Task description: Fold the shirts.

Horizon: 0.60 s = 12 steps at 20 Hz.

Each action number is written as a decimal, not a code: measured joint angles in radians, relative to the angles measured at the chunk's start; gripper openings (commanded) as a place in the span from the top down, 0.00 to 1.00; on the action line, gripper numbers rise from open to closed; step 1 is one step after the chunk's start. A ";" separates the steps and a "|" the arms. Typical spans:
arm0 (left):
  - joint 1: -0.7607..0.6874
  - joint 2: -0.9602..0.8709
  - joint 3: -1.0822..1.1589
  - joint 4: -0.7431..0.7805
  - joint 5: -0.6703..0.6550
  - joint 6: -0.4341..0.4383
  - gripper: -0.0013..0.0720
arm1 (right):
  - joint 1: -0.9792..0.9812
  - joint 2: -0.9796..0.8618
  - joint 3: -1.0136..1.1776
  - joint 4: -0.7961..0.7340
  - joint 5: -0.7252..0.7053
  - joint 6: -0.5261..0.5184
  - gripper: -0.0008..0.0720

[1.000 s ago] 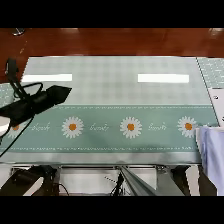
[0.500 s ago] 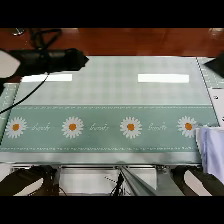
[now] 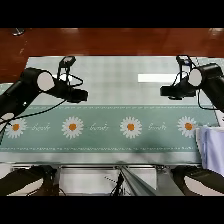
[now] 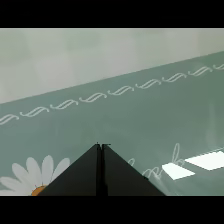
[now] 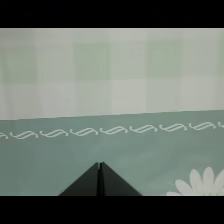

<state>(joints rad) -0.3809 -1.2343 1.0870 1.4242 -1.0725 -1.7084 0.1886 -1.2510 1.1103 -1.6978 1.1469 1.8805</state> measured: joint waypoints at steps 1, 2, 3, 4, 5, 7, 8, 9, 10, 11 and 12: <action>0.001 -0.001 -0.006 0.008 0.000 -0.003 0.96 | 0.003 -0.005 -0.002 -0.006 0.002 0.009 0.96; 0.001 -0.002 -0.011 0.011 -0.002 -0.006 0.96 | 0.006 -0.008 -0.003 -0.013 -0.001 0.018 0.96; 0.001 -0.002 -0.014 0.016 -0.003 -0.008 0.96 | 0.008 -0.012 -0.004 -0.018 -0.002 0.022 0.96; 0.002 -0.003 -0.017 0.018 -0.002 -0.009 0.96 | 0.010 -0.013 -0.005 -0.018 -0.001 0.025 0.96; 0.002 -0.004 -0.019 0.020 -0.006 -0.011 0.96 | 0.011 -0.015 -0.005 -0.021 -0.002 0.029 0.96; 0.002 -0.004 -0.021 0.023 -0.006 -0.012 0.96 | 0.012 -0.017 -0.005 -0.025 -0.002 0.032 0.96; 0.002 -0.004 -0.022 0.024 -0.007 -0.012 0.96 | 0.013 -0.018 -0.006 -0.025 -0.002 0.033 0.96; 0.002 -0.004 -0.023 0.024 -0.008 -0.013 0.96 | 0.013 -0.018 -0.006 -0.027 -0.003 0.035 0.96; 0.002 -0.005 -0.023 0.026 -0.008 -0.013 0.96 | 0.013 -0.018 -0.006 -0.027 -0.002 0.035 0.96; 0.002 -0.005 -0.023 0.026 -0.008 -0.015 0.96 | 0.013 -0.018 -0.006 -0.026 -0.002 0.036 0.96; 0.002 -0.005 -0.023 0.026 -0.008 -0.015 0.96 | 0.013 -0.018 -0.006 -0.027 -0.002 0.036 0.96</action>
